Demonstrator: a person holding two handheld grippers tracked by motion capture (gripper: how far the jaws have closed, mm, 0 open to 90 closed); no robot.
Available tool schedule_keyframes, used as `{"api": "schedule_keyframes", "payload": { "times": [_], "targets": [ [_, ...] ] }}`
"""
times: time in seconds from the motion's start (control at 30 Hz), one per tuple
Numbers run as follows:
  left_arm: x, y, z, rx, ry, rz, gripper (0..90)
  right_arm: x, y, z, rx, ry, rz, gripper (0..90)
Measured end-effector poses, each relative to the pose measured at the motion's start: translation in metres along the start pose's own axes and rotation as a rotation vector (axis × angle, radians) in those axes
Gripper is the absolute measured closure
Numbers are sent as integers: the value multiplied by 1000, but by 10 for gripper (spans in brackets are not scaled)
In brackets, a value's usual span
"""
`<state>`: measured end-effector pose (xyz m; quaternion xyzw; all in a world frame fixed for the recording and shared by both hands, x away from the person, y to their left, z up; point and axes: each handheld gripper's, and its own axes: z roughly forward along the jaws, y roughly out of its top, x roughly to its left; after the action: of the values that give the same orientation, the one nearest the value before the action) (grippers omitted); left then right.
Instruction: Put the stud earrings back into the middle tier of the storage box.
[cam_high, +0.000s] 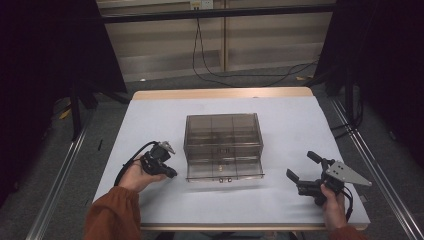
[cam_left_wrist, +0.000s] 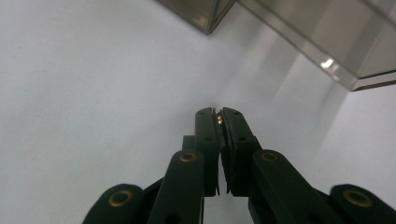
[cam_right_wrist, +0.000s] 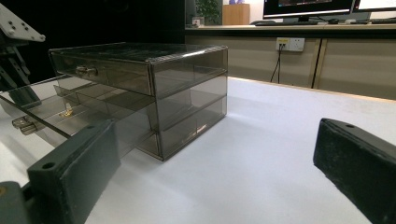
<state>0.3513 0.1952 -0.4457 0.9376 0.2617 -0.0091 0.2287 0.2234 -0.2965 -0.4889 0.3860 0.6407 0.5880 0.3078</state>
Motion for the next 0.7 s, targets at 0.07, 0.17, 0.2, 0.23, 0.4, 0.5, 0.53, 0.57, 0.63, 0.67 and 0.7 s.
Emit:
{"api": "schedule_keyframes", "payload": {
  "times": [0.07,0.17,0.2,0.23,0.4,0.5,0.53,0.57,0.63,0.67,0.7],
  "targets": [
    [-1,-2,-4,-37,-3,-6,863,0,0,0,1,2,-1,0],
    [-2,-5,-10,-112,-17,-28,864,0,0,0,1,2,0,0],
    [-2,-6,-11,-122,-20,-24,864,0,0,0,1,2,-1,0],
    [-4,-7,-12,-151,-14,-48,864,0,0,0,1,2,-1,0],
    [-6,-12,-18,-251,-42,-75,864,0,0,0,-1,0,0,0],
    [-8,-13,-21,-296,-33,-78,864,0,0,0,0,3,0,0],
    [-9,-13,-23,-312,-34,-80,864,0,0,0,-2,0,1,0],
    [-9,-13,-25,-328,-33,-86,864,0,0,0,-2,0,1,0],
    [-10,-14,-29,-355,-29,-91,865,0,0,0,0,0,-1,0],
    [-11,-14,-31,-372,-34,-86,864,0,0,0,-1,-1,-1,0],
    [-11,-14,-32,-384,-31,-90,864,0,0,0,0,0,-1,0]
  ]
}}
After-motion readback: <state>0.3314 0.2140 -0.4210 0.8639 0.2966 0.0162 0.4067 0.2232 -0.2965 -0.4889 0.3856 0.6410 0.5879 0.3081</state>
